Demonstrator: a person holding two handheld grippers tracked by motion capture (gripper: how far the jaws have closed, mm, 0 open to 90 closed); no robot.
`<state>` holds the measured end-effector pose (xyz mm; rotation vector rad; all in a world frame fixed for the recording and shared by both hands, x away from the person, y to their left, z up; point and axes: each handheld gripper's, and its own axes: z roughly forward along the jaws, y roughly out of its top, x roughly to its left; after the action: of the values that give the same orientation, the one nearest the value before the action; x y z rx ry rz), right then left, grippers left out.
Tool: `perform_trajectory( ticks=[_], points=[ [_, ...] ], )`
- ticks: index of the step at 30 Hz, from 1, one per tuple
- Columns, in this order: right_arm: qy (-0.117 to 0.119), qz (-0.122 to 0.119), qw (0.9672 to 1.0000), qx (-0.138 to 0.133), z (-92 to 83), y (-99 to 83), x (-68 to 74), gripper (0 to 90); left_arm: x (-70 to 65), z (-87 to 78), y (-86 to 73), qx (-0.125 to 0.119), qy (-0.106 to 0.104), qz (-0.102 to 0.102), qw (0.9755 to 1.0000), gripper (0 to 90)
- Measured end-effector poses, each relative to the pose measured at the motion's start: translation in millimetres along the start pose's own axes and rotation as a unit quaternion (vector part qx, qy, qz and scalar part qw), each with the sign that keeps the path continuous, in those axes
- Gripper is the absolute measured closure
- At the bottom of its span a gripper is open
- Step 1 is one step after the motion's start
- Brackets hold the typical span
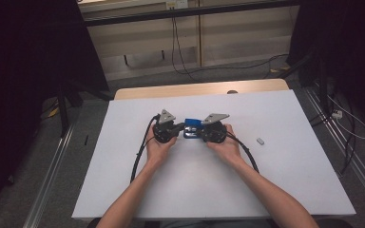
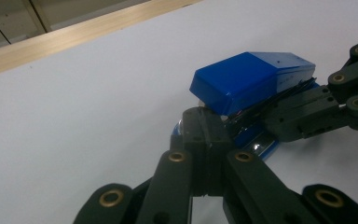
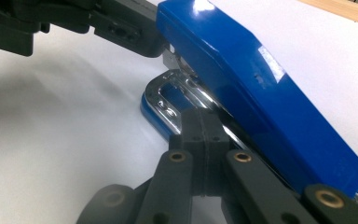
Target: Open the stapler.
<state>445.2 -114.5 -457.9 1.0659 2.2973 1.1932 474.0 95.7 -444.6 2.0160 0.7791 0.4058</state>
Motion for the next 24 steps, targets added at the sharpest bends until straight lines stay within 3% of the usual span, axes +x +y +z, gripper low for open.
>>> perform_trajectory(
  ticks=[13, 17, 24],
  points=[
    [-0.005, -0.004, 1.0, 0.0, -0.2, 0.0, 1.0, 90.0, -0.3, -3.9, 6.3, -0.022, -0.011, -0.017, 0.9995, 90.0],
    [-0.007, -0.007, 1.0, 0.0, -0.3, 0.0, 1.7, 90.0, -2.4, -4.3, 7.6, -0.024, -0.002, -0.006, 0.9997, 90.0],
    [-0.008, -0.008, 0.9999, 0.001, -0.3, 0.2, 2.2, 90.0, -2.1, -4.6, 10.6, -0.034, -0.007, -0.012, 0.9993, 90.0]
  ],
)
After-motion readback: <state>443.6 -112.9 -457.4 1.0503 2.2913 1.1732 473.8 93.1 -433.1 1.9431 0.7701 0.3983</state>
